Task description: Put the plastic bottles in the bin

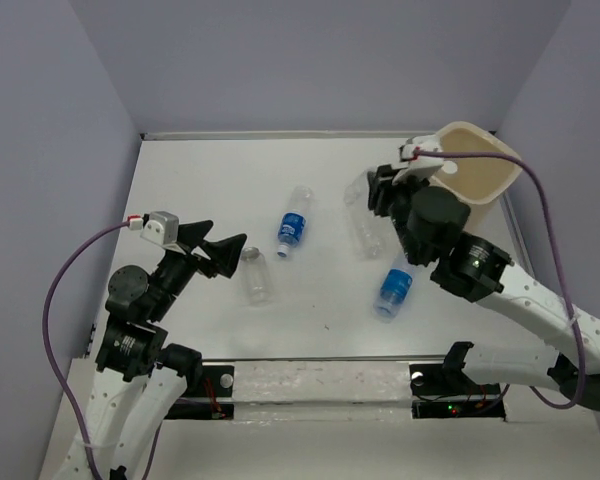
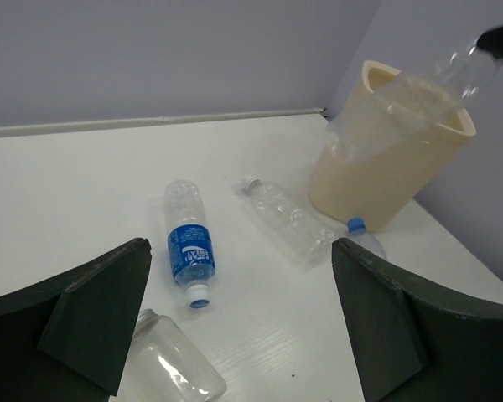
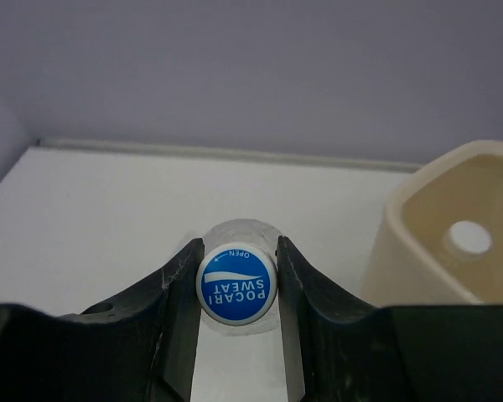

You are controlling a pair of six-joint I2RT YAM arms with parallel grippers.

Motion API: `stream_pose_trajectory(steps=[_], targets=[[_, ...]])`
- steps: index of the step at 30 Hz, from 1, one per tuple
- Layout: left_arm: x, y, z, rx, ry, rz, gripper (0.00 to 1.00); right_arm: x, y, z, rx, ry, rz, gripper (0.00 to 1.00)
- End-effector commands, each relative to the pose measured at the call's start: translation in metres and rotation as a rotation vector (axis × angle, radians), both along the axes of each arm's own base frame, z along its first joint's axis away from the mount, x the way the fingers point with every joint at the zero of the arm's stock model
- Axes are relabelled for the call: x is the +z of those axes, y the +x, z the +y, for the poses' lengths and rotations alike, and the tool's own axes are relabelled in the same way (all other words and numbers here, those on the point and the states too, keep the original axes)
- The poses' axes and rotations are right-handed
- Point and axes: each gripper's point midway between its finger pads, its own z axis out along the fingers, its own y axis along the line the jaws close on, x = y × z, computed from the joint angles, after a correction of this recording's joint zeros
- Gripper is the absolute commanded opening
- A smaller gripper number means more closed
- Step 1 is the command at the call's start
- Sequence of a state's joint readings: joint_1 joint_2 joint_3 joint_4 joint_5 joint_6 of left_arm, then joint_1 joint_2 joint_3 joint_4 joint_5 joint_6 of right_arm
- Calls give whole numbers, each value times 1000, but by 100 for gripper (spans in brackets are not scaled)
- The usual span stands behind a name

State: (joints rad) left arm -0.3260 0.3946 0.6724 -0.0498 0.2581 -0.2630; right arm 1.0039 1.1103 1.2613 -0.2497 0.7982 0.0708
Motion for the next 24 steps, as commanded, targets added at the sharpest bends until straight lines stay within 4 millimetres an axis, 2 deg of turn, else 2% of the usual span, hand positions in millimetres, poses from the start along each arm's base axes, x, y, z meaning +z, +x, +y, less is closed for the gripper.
stream_pose_trajectory(steps=[1,3,4,7,8,14,18,20,21,22,24], targets=[[24,-9,-1,-19,-19,-78,99,117,11,-110,-358,180,-282,0],[26,-12,0,-16,-23,-87,99,123,16,-132,-446,149,-296,0],[26,-12,0,-14,-22,-88,99,123,21,-150,-509,131,-301,0],[26,-14,-2,-25,-22,-88,99,117,32,-169,-598,64,-286,0],[27,-14,-2,-26,-23,-90,99,115,35,-182,-643,46,-282,0],[25,-14,-5,-36,-23,-83,99,102,56,-198,-738,-73,-234,0],[26,-15,-4,-31,-25,-87,99,64,76,-210,-761,-108,-166,0],[26,-15,-4,-33,-24,-84,99,39,87,-206,-690,-122,-99,0],[26,-14,-5,-33,-23,-84,99,30,93,-212,-689,-59,-79,0],[26,-14,-5,-34,-23,-83,99,16,98,-206,-631,-59,-34,0],[25,-14,-5,-34,-22,-80,99,6,103,-205,-601,7,-8,0]])
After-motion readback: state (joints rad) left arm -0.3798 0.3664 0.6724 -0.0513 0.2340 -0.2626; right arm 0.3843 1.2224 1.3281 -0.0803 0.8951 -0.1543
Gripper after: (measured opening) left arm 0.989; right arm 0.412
